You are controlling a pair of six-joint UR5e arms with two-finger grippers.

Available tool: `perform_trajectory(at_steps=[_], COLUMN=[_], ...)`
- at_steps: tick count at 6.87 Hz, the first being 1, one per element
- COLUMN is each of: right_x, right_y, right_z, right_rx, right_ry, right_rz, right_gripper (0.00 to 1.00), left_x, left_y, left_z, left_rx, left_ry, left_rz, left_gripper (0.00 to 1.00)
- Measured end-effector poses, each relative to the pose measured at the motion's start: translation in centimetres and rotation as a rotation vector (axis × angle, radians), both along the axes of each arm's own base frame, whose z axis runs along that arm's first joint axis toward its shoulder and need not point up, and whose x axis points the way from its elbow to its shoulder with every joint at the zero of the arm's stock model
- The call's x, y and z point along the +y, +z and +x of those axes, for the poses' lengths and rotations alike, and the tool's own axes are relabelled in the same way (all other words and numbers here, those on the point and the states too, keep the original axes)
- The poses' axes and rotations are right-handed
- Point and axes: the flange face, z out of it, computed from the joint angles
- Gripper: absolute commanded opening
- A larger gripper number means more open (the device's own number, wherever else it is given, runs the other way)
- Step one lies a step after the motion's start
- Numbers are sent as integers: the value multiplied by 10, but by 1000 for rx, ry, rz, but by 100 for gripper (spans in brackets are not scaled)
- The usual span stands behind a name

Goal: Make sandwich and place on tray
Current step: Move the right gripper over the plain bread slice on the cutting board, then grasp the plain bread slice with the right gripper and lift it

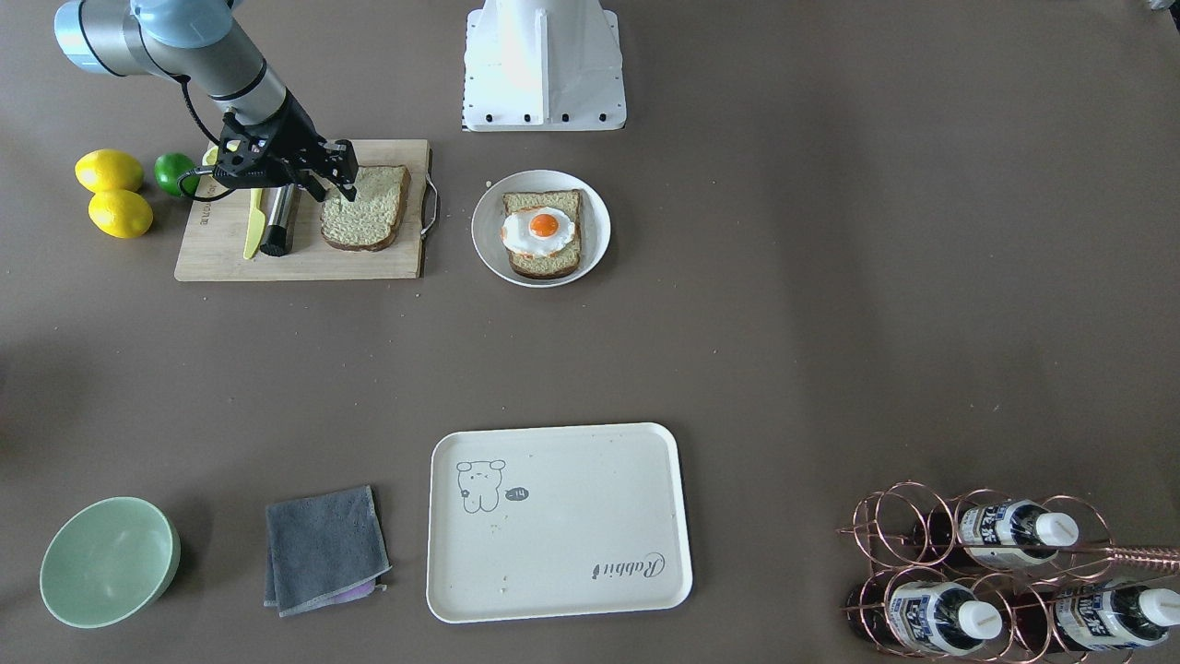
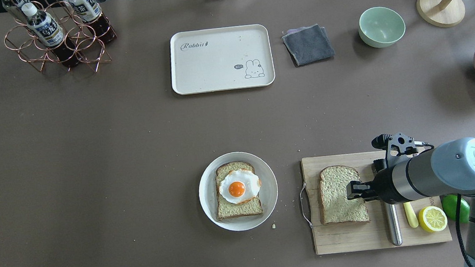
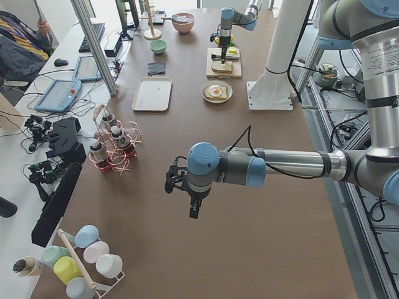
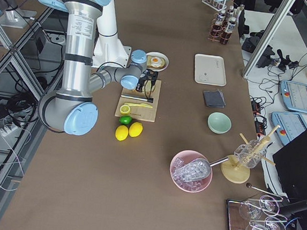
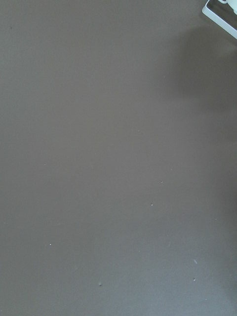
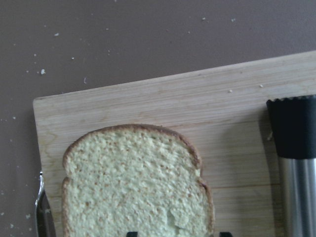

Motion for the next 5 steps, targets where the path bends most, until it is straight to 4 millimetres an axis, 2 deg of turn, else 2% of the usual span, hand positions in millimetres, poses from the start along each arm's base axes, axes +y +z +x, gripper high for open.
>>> perform_trajectory(at_steps=[1,2,3,4,5], right_x=[0,1,1,1,1], right_y=[2,4,7,7,7], right_z=[0,-1,-3,-5,-5], right_rx=[4,8,12,13,13], right_ry=[-1,-5,-7,-9,-9], right_rz=[-1,-1,-2,-2,-1], right_gripper=[51,45,27,0,0], left_x=[0,0,-1,-1,-1], left_y=[0,0,0,0,0], left_z=[0,0,0,0,0], left_rx=[0,1,1,1,1], left_ry=[0,0,0,0,0], left_rz=[-1,-1,0,0,-1], left_gripper=[97,97,97,97,97])
